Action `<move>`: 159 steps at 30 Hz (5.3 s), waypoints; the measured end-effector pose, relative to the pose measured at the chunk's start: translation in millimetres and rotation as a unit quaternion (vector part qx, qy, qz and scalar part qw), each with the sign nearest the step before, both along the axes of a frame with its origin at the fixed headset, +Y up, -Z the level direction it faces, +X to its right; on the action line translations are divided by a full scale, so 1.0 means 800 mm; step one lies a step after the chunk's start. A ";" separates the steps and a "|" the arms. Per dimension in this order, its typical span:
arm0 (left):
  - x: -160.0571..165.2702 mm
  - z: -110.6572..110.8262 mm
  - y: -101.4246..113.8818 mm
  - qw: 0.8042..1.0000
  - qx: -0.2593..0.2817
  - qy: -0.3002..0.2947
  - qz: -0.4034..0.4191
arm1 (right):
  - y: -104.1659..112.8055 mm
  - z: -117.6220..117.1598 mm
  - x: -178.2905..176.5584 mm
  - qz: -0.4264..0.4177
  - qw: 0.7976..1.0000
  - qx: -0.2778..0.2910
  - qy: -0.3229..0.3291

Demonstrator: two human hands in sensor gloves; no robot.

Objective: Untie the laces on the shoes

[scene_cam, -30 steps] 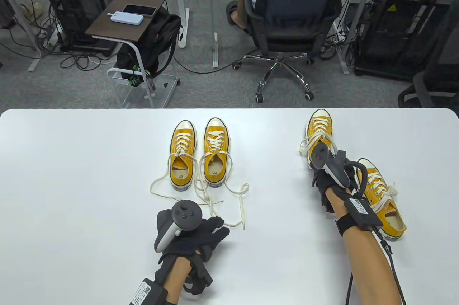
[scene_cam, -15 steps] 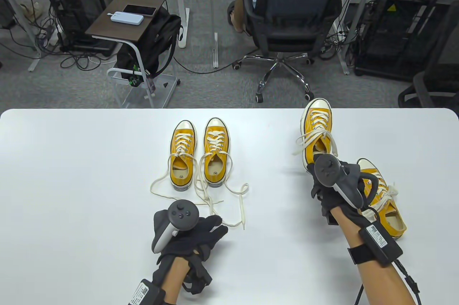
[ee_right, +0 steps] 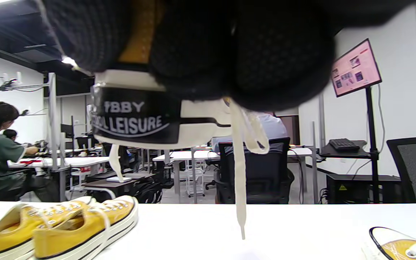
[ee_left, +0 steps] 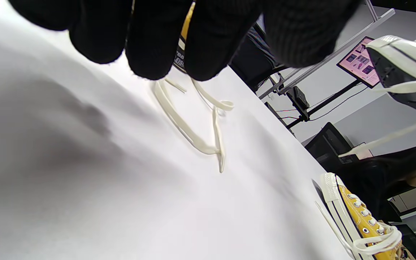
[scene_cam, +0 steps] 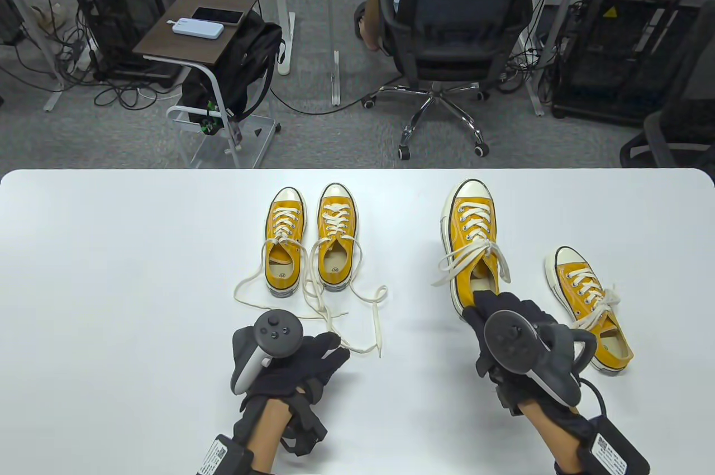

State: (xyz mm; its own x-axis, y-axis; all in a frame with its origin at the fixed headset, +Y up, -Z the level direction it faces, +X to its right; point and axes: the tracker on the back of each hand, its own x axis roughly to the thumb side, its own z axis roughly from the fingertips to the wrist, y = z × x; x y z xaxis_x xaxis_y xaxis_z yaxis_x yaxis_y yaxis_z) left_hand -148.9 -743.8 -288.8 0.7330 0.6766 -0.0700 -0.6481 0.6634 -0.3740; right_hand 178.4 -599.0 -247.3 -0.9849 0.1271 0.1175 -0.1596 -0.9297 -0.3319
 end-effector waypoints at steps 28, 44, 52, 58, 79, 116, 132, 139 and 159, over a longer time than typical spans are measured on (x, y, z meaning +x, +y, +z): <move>-0.008 -0.002 -0.002 1.000 -0.017 0.011 0.002 | -0.085 0.054 -0.076 0.057 0.981 -0.150 0.105; -0.003 -0.001 -0.006 0.999 -0.035 -0.001 -0.010 | -0.143 0.046 -0.105 0.119 0.949 -0.260 0.130; 0.004 0.000 -0.010 0.998 -0.051 -0.010 -0.021 | -0.169 0.046 -0.107 0.148 0.921 -0.330 0.141; 0.008 0.002 -0.009 0.998 -0.051 -0.017 -0.026 | -0.162 0.044 -0.095 0.120 0.915 -0.353 0.153; 0.113 0.038 0.007 0.983 0.150 -0.102 0.004 | -0.158 -0.046 0.010 -0.104 0.948 -0.300 0.012; 0.137 0.041 -0.016 0.985 0.118 -0.119 -0.035 | -0.188 -0.056 0.010 -0.134 0.955 -0.262 0.032; 0.136 0.040 -0.016 0.985 0.116 -0.119 -0.033 | -0.183 -0.047 -0.024 -0.106 0.972 -0.176 0.111; 0.134 0.040 -0.016 0.986 0.126 -0.098 -0.039 | -0.172 -0.047 -0.004 -0.141 0.972 -0.164 0.091; 0.136 0.038 -0.016 0.989 0.106 -0.093 -0.044 | -0.124 -0.035 0.116 -0.299 0.949 -0.015 -0.097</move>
